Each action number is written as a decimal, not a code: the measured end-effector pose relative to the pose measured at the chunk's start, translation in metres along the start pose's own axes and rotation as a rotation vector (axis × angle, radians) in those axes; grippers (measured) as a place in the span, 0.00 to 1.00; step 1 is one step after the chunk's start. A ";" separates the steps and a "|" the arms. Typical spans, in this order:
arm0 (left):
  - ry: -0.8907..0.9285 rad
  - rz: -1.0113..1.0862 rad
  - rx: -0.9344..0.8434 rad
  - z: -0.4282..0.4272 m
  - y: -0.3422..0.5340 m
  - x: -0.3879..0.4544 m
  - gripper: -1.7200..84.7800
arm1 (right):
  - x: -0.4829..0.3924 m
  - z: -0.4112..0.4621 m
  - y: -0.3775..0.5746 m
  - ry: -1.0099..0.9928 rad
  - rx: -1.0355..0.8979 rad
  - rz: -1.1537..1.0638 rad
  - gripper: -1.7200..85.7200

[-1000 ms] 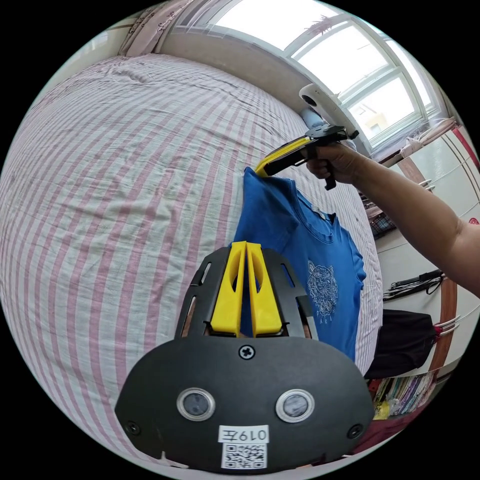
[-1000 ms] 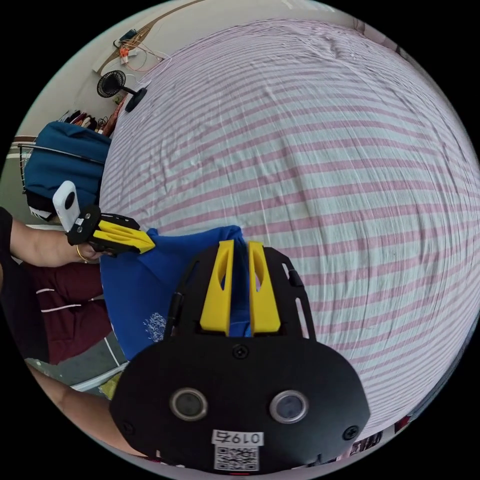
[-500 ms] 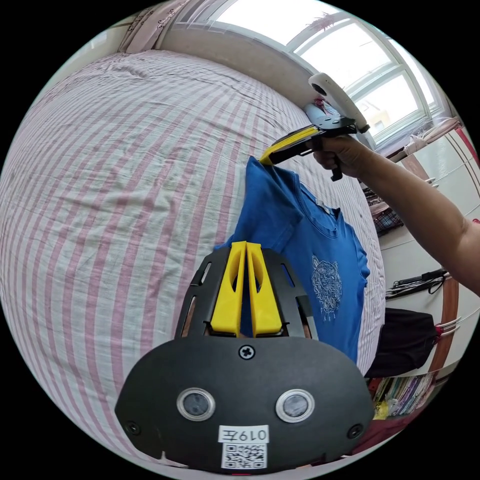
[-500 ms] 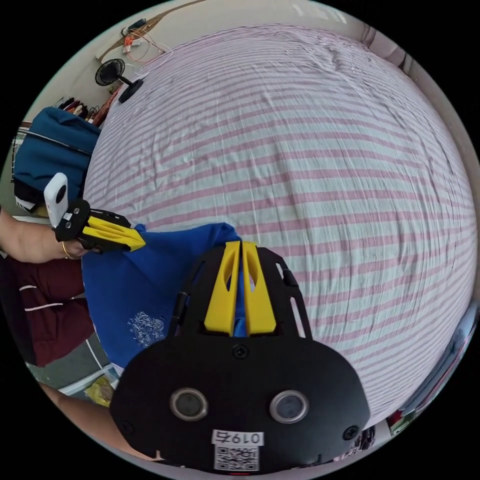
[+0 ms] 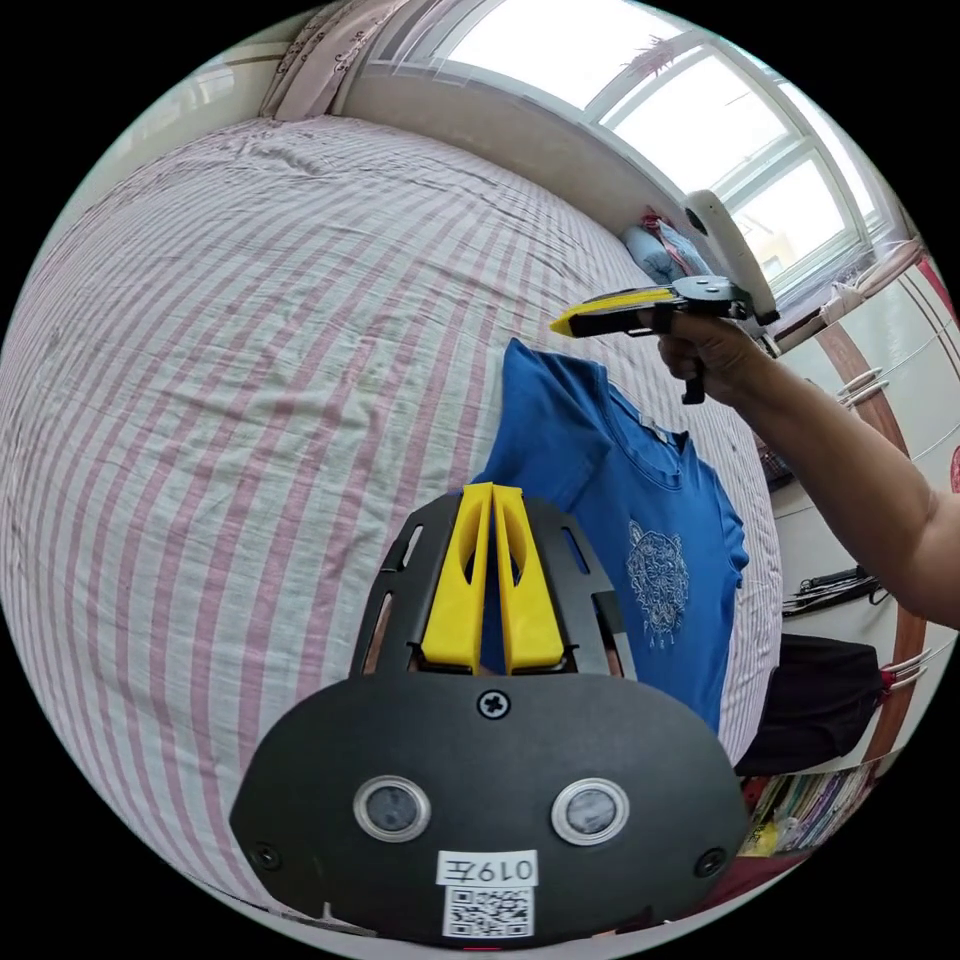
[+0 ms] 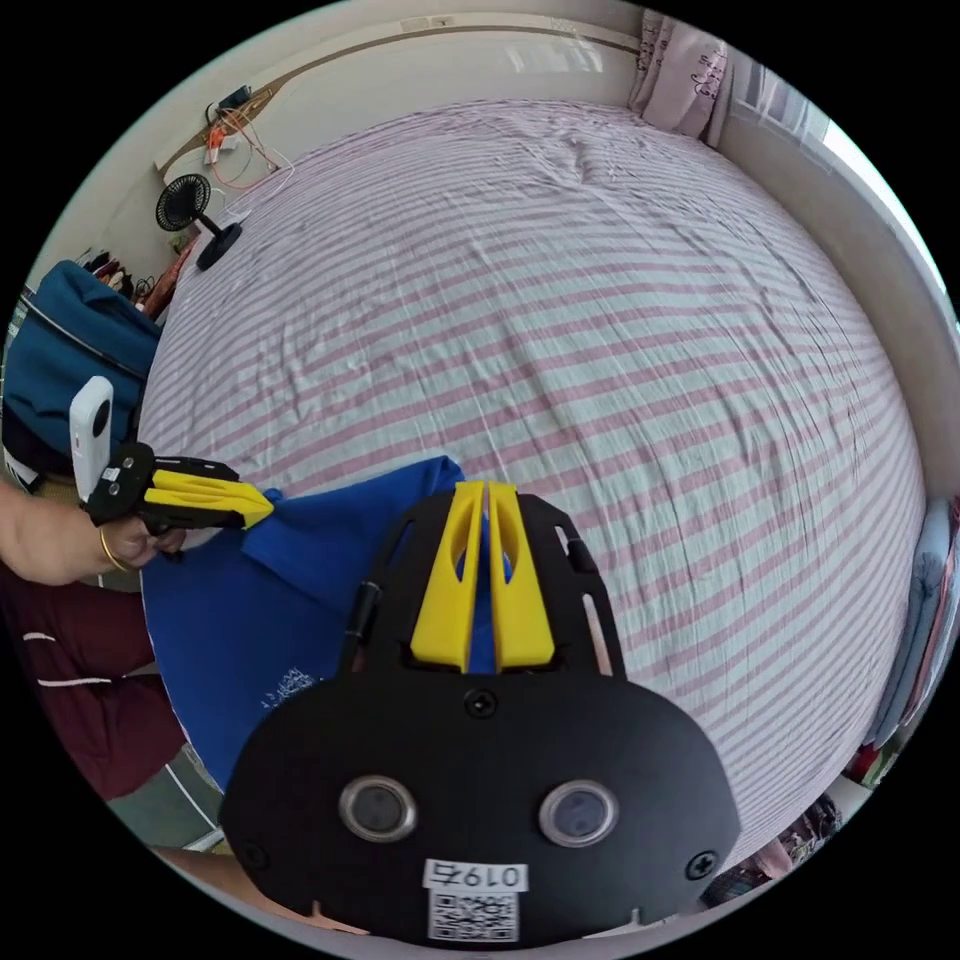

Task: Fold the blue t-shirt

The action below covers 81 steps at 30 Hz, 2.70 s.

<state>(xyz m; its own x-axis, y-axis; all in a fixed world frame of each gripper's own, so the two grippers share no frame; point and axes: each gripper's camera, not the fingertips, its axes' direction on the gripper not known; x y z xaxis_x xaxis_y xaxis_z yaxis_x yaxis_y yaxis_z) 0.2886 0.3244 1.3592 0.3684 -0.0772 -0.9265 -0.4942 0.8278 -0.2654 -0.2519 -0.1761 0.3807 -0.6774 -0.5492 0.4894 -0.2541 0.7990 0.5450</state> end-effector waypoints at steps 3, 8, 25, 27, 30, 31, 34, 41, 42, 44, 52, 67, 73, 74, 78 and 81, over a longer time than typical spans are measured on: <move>0.005 -0.017 -0.008 -0.003 -0.003 -0.007 0.03 | -0.027 -0.011 0.014 -0.027 0.070 0.052 0.02; 0.012 -0.041 0.053 -0.022 -0.009 -0.021 0.03 | -0.072 -0.019 0.048 -0.170 0.192 0.183 0.03; 0.244 0.568 -0.148 -0.003 -0.093 -0.043 0.11 | -0.196 -0.006 -0.033 -0.056 0.013 -0.414 0.11; 0.271 0.630 -0.173 -0.001 -0.105 -0.041 0.11 | -0.204 0.006 -0.057 -0.047 -0.096 -0.570 0.11; 0.295 0.735 -0.270 0.012 -0.119 -0.034 0.10 | -0.223 0.026 -0.078 -0.017 -0.230 -0.772 0.11; 0.288 0.763 -0.297 0.017 -0.122 -0.032 0.10 | -0.227 0.030 -0.081 -0.016 -0.258 -0.803 0.11; 0.289 0.770 -0.292 0.021 -0.132 -0.035 0.08 | -0.243 0.047 -0.098 -0.023 -0.336 -0.927 0.10; 0.361 0.757 -0.313 0.032 -0.147 -0.044 0.05 | -0.268 0.085 -0.117 -0.080 -0.486 -1.086 0.09; 0.368 0.750 -0.314 0.033 -0.150 -0.045 0.05 | -0.267 0.089 -0.120 -0.104 -0.493 -1.081 0.09; 0.374 0.738 -0.311 0.035 -0.154 -0.048 0.04 | -0.268 0.094 -0.123 -0.121 -0.503 -1.083 0.09; 0.433 0.649 -0.330 0.043 -0.169 -0.064 0.03 | -0.262 0.100 -0.126 -0.130 -0.523 -1.090 0.02; 0.484 0.383 -0.299 0.048 -0.166 -0.097 0.03 | -0.206 0.068 -0.106 -0.087 -0.340 -0.813 0.09; 0.462 0.353 -0.292 0.039 -0.162 -0.106 0.03 | -0.172 0.008 -0.050 -0.130 -0.054 -0.457 0.05; 0.454 0.350 -0.291 0.038 -0.161 -0.107 0.03 | -0.171 -0.003 -0.032 -0.109 -0.008 -0.376 0.05; 0.397 0.356 -0.242 0.019 -0.149 -0.105 0.03 | -0.168 -0.043 0.042 -0.247 0.262 0.003 0.03; 0.353 0.373 -0.155 0.003 -0.142 -0.083 0.04 | -0.170 -0.051 0.084 -0.194 0.348 0.246 0.03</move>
<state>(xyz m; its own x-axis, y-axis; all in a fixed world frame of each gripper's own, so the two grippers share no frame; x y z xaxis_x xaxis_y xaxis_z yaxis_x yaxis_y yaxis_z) 0.3307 0.2153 1.4748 -0.1289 0.0024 -0.9917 -0.6610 0.7452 0.0877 -0.1230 -0.0282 0.3785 -0.8545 -0.3041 0.4211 -0.2643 0.9525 0.1515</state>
